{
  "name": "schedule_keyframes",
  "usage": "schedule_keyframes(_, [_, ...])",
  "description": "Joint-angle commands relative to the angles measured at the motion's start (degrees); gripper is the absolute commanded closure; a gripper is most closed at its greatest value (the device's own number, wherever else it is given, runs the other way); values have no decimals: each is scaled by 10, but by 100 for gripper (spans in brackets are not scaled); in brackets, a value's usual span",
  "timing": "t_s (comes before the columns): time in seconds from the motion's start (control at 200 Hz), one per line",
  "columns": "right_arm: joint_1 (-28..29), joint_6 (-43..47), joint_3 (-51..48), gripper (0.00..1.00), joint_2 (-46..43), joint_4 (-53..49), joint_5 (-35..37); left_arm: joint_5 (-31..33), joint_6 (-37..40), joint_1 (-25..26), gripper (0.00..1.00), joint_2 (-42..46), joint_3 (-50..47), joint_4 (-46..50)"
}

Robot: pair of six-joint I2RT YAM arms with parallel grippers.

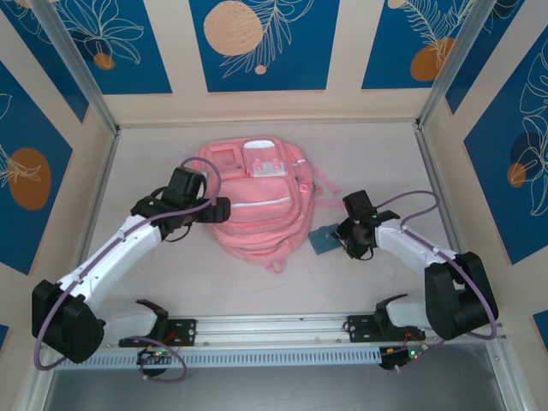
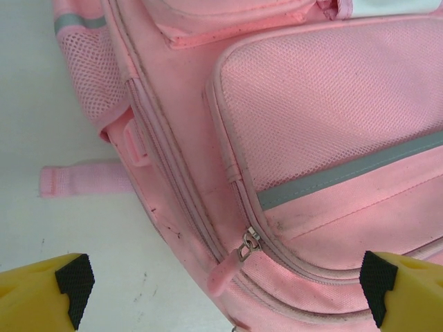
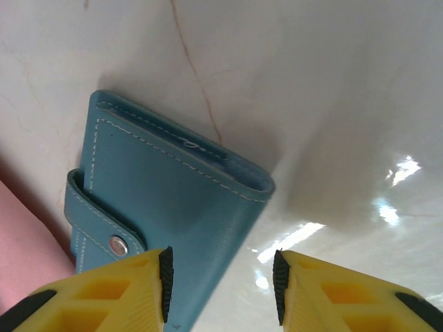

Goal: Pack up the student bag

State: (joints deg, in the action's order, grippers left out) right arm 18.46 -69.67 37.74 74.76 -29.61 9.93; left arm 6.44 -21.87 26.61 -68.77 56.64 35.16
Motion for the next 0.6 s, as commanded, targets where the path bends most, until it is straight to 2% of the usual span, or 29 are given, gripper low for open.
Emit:
schedule_keyframes(0.0, [-1, -28, -9, 57, 15, 38, -31, -12, 17, -7, 0, -2, 16, 0])
schedule_keyframes(0.27, [-2, -56, -15, 63, 32, 18, -20, -9, 18, -7, 0, -6, 19, 3])
schedule_keyframes(0.595, [-1, -71, -26, 63, 57, 24, -18, -19, 16, -7, 0, -11, 29, 2])
